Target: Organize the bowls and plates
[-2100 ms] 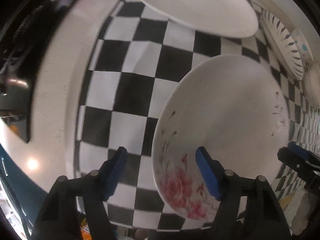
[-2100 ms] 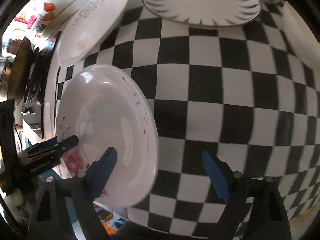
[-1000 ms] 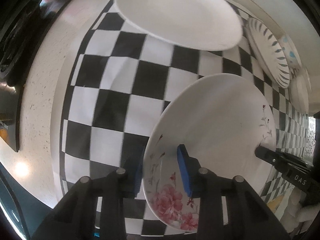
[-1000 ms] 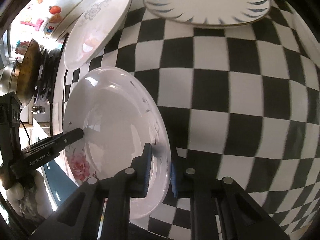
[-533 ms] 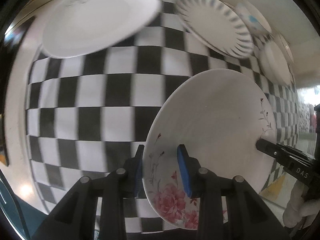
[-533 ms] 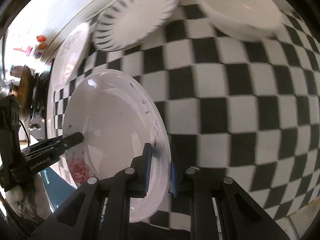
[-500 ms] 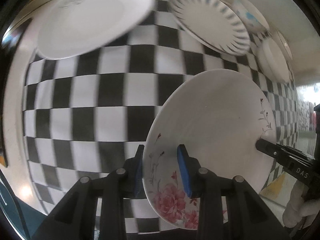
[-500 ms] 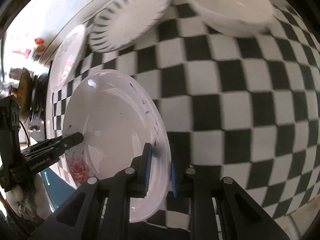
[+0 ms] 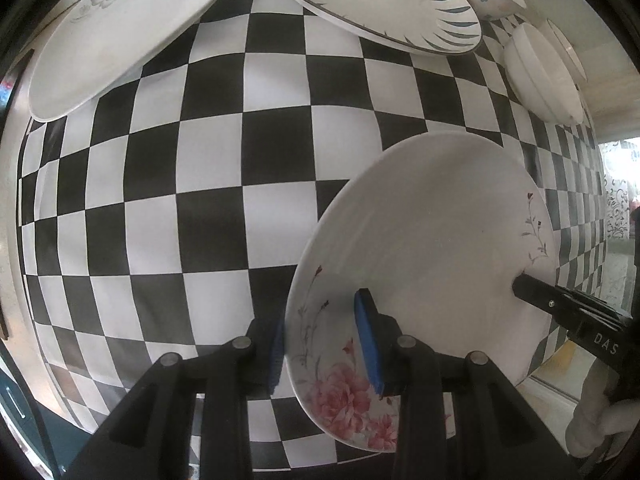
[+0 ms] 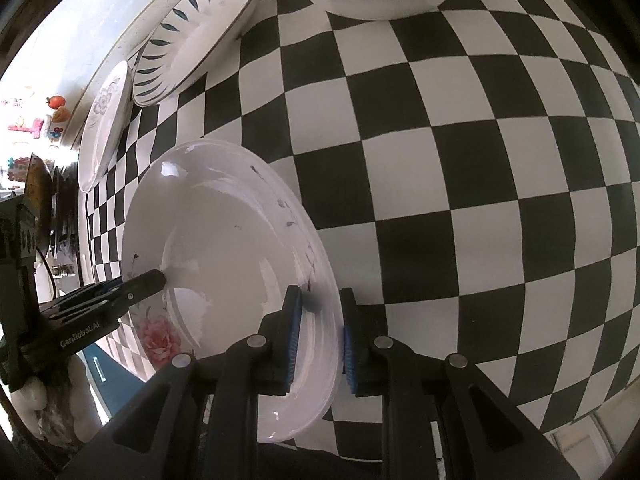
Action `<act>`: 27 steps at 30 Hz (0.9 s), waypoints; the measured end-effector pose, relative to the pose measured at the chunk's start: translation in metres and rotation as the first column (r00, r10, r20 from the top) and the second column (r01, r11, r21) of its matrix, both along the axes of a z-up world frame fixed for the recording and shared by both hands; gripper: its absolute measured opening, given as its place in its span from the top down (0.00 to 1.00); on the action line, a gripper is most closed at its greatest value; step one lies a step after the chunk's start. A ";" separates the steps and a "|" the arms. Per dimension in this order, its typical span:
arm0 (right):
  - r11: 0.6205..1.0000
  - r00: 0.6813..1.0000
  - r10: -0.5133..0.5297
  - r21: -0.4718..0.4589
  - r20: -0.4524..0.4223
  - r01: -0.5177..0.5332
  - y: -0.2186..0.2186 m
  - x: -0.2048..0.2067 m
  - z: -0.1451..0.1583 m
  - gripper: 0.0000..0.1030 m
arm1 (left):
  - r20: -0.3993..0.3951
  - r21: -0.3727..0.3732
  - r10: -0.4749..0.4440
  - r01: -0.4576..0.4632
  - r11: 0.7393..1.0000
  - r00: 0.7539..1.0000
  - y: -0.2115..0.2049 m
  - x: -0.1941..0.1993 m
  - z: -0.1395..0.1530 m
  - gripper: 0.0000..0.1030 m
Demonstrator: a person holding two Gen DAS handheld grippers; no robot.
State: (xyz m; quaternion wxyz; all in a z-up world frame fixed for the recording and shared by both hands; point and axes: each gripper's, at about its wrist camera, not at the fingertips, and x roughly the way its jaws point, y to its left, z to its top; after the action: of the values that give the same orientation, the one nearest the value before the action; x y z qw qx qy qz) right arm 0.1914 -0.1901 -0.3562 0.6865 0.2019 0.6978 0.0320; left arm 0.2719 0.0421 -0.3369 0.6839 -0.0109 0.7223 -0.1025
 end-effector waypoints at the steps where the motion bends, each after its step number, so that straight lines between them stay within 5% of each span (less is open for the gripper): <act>1: 1.000 1.000 0.001 0.000 -0.001 -0.001 0.002 0.001 0.000 0.80 | -0.001 0.002 0.002 -0.002 1.000 1.000 0.001 0.007 -0.001 0.71; 16: 0.997 0.997 0.062 -0.032 -0.050 -0.064 0.005 0.016 0.006 0.77 | -0.028 -0.011 0.088 -0.089 0.996 0.996 0.019 0.005 0.006 0.68; 23: 0.987 0.986 0.151 -0.074 0.072 -0.145 0.009 0.050 0.069 0.40 | 0.064 -0.009 0.206 -0.206 0.978 0.976 0.071 0.010 0.051 0.60; 24: 0.983 0.979 0.177 -0.074 0.102 -0.170 0.016 0.059 0.080 0.27 | 0.082 -0.012 0.222 -0.221 0.975 0.972 0.078 0.012 0.057 0.56; 27: 0.963 0.940 0.269 -0.038 0.211 -0.267 0.053 0.096 0.111 0.13 | 0.143 -0.051 0.291 -0.287 0.957 0.946 0.107 0.025 0.078 0.32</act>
State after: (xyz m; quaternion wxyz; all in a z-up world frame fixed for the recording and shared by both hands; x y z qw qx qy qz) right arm 0.2878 -0.1372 -0.2455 0.7476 0.0974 0.6411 0.1437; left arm 0.2967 0.1491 -0.2586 0.7433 -0.1189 0.6582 -0.0122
